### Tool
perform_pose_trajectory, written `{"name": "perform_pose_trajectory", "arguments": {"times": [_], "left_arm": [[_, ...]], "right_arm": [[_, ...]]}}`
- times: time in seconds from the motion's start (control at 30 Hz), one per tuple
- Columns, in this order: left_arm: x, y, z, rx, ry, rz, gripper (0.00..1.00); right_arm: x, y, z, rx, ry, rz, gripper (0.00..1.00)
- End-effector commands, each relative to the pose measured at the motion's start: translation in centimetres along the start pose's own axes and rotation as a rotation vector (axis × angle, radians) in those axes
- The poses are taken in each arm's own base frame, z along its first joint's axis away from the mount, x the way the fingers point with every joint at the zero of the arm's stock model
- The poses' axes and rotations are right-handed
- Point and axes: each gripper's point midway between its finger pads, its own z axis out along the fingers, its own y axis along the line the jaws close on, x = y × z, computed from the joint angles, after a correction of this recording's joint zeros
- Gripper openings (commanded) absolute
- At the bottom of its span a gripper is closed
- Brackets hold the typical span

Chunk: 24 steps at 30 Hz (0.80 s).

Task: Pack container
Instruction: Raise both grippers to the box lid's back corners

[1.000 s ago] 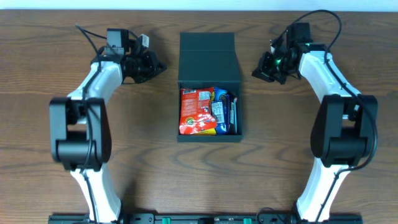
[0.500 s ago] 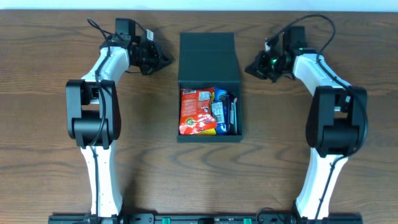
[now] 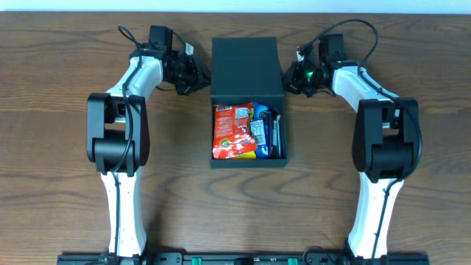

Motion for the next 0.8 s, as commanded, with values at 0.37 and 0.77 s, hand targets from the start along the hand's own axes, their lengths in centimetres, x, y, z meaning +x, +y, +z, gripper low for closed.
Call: {"name": "perform_pose_trajectory", "arguments": {"times": [0.37,0.77], "left_arm": [[-1.2,-2.7,0.1,0.146,-0.007,0.089,0.06],[-1.2,-7.5,-1.6,0.387,0.026,0.259,0.06]], "right_arm": [[0.8,3.7,0.2,-0.221,0.059,-0.13,0.01],[-1.5,7.1,-2.1,-0.313,0.02,-0.248,0.02]]}}
